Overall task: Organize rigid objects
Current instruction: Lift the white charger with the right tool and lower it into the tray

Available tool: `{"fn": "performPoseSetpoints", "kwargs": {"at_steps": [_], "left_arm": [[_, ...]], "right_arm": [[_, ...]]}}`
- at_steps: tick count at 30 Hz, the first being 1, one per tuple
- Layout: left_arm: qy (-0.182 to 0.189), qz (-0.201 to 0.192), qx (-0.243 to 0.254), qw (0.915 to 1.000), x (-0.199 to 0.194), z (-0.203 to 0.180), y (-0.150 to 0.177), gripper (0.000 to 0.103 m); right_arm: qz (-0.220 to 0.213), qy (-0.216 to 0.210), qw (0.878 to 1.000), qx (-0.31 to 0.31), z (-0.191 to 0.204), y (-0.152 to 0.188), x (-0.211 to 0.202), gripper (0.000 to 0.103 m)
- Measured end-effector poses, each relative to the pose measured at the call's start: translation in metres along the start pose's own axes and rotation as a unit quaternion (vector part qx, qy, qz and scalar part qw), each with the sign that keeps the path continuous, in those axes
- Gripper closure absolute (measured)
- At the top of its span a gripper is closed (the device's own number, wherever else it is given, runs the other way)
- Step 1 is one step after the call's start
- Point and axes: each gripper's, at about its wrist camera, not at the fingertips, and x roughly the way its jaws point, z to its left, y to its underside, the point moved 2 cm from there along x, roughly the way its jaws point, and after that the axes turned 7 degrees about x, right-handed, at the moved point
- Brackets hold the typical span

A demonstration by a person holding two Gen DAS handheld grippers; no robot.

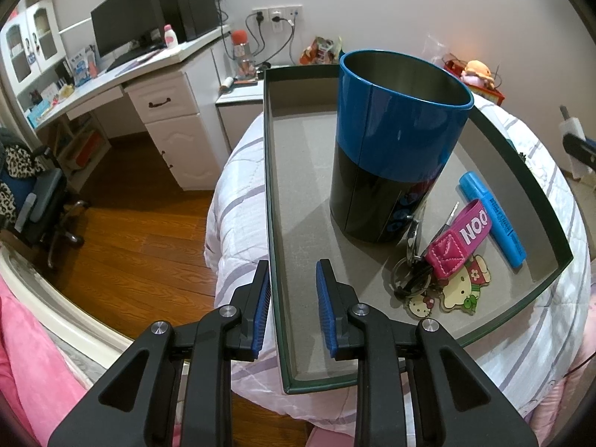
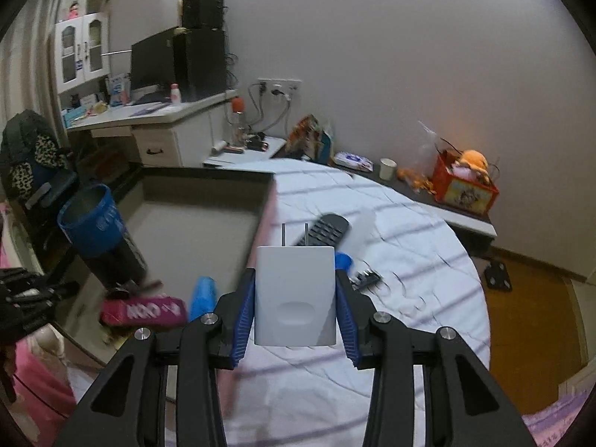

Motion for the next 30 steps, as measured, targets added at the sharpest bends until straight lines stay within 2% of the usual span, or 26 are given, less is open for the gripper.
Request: {"fn": "performPoseSetpoints", "kwargs": {"at_steps": [5,14,30], "left_arm": [[0.002,-0.001,-0.001,1.0000,0.001,0.000,-0.002,0.079],[0.008,-0.001,-0.004,1.0000,0.006,0.001,-0.007,0.079],[0.008,-0.001,-0.001,1.0000,0.008,0.001,-0.008,0.079]], "right_arm": [[0.003,-0.019,1.000,-0.015,0.023,-0.005,0.006,0.062],[0.033,-0.052,0.997,-0.042,0.055,-0.005,0.031,0.062],[0.131,-0.046,0.985,-0.105,0.106,0.007,0.092,0.062]]}}
